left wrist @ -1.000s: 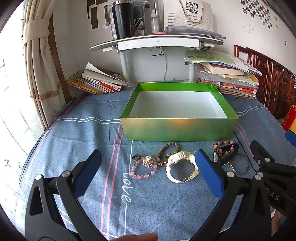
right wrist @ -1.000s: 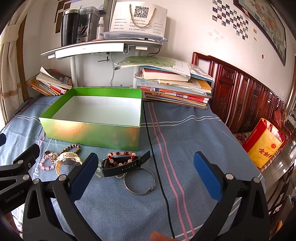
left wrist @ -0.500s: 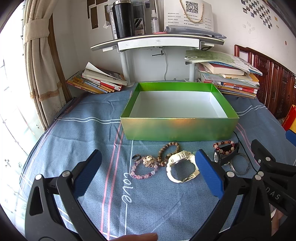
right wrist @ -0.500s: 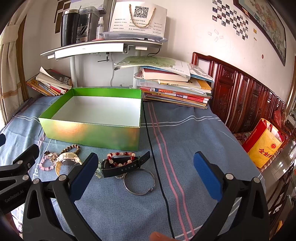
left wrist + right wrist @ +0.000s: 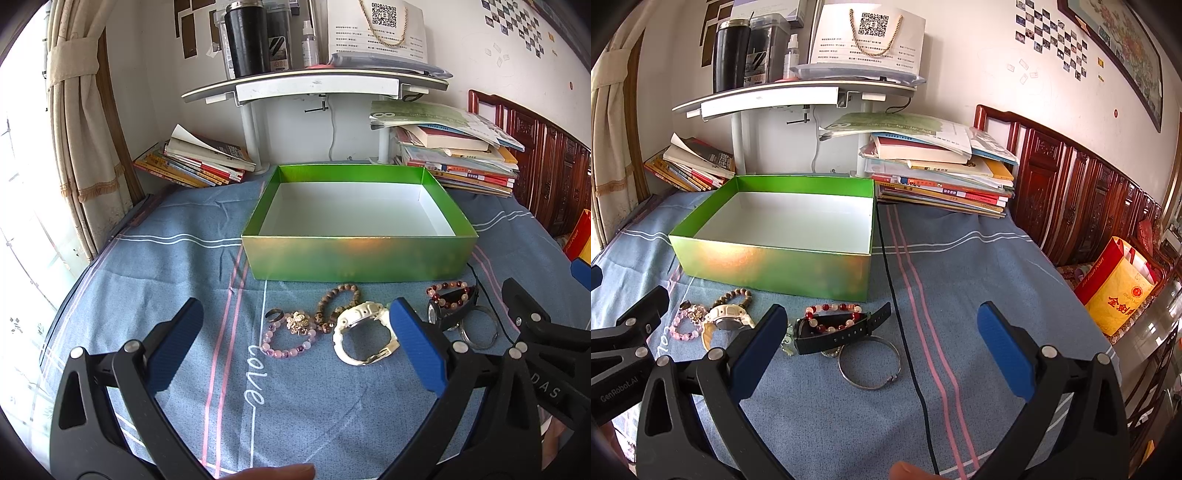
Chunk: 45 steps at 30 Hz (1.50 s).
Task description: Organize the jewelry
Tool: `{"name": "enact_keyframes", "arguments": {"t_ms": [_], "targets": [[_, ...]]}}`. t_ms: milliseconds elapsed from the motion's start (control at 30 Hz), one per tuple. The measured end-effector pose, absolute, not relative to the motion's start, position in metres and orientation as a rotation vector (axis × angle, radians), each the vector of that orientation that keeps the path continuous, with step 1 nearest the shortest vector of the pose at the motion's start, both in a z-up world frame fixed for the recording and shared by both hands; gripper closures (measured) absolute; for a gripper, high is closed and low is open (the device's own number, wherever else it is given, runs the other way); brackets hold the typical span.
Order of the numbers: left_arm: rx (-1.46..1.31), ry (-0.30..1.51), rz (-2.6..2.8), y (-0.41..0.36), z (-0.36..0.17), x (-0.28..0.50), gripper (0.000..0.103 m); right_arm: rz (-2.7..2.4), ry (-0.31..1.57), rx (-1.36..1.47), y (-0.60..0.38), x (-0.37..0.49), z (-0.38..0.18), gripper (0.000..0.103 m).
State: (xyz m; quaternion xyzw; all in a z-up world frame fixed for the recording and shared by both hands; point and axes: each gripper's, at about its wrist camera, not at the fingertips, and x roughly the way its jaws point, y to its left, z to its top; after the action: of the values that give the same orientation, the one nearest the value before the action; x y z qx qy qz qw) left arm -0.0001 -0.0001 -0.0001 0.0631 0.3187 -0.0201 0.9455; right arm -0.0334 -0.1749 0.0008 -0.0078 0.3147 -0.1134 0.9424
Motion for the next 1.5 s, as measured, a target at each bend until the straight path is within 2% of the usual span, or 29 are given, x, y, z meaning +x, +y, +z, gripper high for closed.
{"name": "enact_keyframes", "arguments": {"t_ms": [1267, 1400, 1500], "targets": [[0.129, 0.658, -0.041, 0.006, 0.001, 0.001, 0.004, -0.23, 0.646, -0.014, -0.176, -0.034, 0.001, 0.002], [0.134, 0.707, -0.046, 0.008, -0.012, 0.01, 0.004, -0.245, 0.677, -0.033, -0.186, -0.027, -0.002, 0.002], [0.153, 0.81, -0.042, 0.007, -0.032, 0.024, 0.004, -0.258, 0.792, -0.056, -0.208, -0.014, -0.017, 0.002]]}}
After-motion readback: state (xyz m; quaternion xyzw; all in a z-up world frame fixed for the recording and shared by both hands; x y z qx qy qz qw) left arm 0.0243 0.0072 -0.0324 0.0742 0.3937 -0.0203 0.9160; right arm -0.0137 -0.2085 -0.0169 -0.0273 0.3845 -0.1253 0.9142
